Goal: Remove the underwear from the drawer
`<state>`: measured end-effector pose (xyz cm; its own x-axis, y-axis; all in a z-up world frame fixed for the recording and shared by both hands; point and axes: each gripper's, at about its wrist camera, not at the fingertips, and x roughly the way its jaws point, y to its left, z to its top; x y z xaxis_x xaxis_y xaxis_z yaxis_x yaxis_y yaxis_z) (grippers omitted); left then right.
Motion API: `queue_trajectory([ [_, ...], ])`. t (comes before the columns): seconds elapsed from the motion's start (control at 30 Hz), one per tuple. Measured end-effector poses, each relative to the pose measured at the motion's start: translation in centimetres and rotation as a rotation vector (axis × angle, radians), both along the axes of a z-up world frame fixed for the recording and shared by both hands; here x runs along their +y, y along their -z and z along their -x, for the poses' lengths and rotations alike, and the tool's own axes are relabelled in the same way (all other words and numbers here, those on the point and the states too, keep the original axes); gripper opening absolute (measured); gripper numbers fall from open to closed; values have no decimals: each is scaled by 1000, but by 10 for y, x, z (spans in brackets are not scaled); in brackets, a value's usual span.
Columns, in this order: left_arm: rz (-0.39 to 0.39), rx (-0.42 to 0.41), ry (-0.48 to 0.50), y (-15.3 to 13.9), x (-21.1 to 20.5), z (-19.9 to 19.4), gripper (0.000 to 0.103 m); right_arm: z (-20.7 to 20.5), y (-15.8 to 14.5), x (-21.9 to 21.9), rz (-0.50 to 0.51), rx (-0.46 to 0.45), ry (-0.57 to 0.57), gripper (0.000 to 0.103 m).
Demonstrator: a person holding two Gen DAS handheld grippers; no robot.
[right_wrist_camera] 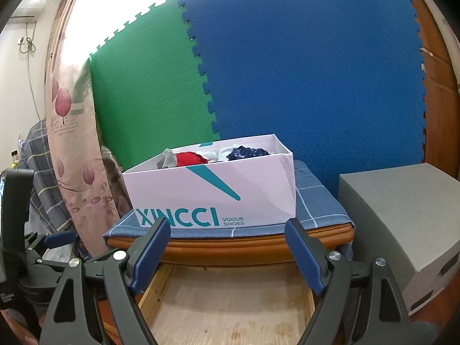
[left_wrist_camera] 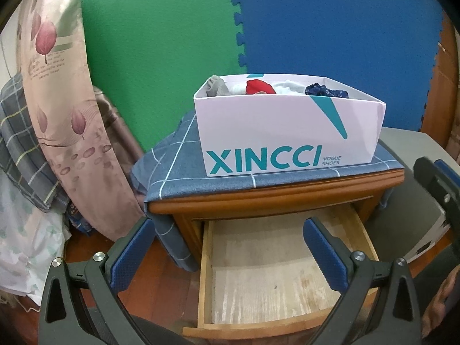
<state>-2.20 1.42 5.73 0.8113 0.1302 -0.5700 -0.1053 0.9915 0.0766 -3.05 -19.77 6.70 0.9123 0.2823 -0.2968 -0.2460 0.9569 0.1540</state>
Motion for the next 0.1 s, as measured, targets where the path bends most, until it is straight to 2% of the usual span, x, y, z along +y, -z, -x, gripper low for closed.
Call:
queue_trajectory([
  [0.1,-5,29,2,0,1,-5,103,-16,-15,-21,-44,76,7,84],
])
